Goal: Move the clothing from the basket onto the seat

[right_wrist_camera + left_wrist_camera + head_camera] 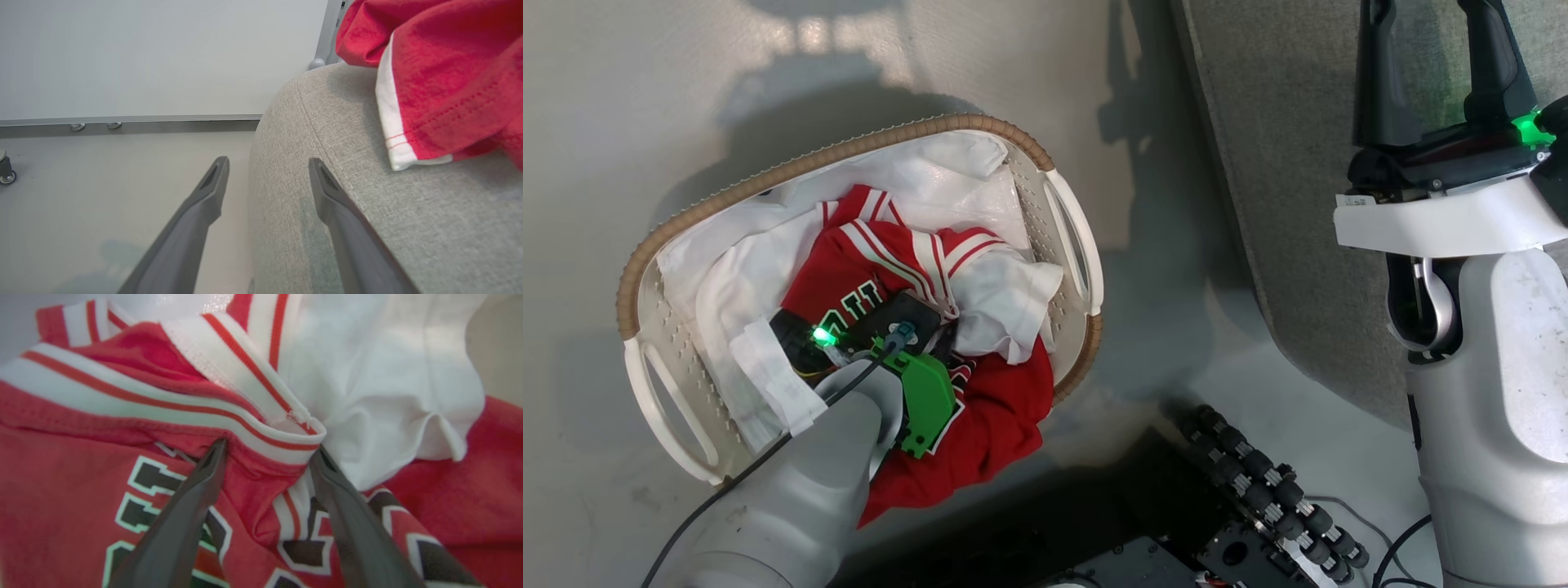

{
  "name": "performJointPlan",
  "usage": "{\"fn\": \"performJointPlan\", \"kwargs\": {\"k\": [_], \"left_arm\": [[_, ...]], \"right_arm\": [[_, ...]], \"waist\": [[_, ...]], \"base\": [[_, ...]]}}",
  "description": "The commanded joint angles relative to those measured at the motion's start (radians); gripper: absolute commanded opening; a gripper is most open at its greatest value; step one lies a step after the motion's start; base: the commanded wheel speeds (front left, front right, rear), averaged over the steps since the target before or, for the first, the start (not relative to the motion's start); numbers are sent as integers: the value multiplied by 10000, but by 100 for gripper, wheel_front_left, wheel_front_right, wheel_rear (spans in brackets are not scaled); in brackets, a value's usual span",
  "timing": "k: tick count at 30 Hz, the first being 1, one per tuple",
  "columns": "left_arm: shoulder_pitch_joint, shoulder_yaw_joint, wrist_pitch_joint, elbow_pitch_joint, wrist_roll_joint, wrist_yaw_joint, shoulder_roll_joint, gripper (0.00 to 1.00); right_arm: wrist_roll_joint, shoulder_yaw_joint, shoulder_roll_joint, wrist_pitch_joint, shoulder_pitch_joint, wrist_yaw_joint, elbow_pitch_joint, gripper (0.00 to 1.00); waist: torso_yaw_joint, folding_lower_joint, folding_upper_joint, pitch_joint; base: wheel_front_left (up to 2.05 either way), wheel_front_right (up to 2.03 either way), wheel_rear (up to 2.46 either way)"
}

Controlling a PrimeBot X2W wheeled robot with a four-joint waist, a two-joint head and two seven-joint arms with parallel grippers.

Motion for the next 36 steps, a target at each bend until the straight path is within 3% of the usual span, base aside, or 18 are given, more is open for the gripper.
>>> {"fn": "performJointPlan", "kwargs": {"k": [1, 4, 5, 6, 7, 8, 23, 36], "left_arm": [[-220, -16, -4, 38, -20, 95, 100, 100], [-312, 2, 18, 128, -88, 244, 108, 100], [-342, 15, 39, 151, -115, 273, 117, 85], [-361, 30, 52, 173, -151, 319, 117, 45], [-368, 50, 66, 192, -188, 340, 112, 28], [-362, 65, 69, 211, -214, 337, 109, 0], [211, -21, -87, -735, -647, 143, 39, 0], [1915, 439, -88, -3908, -453, -6, 91, 0]], "right_arm": [[42, 10, -17, -20, -117, -10, -48, 100], [63, 37, -17, -20, -137, -12, -54, 100], [72, 38, -17, -20, -140, -12, -56, 100], [75, 27, -17, -20, -137, -10, -57, 100], [66, 13, -17, -20, -137, -12, -55, 100], [50, -6, -17, -20, -136, -10, -50, 100], [-500, -229, -22, -20, 239, -11, 366, 100], [-1530, -509, -27, -20, 1328, -11, 1047, 100]], "waist": [[-26, -1, -1, 38], [-46, -1, -1, 63], [-54, -1, -1, 67], [-60, -1, -1, 65], [-63, -1, -1, 59], [-65, -1, -1, 46], [563, -1, -1, -1180], [1777, -1, -1, -4204]], "base": [[0, 0, 0], [0, 0, 0], [0, 0, 0], [0, 0, 0], [0, 0, 0], [0, 0, 0], [0, 0, 0], [0, 0, 0]]}}
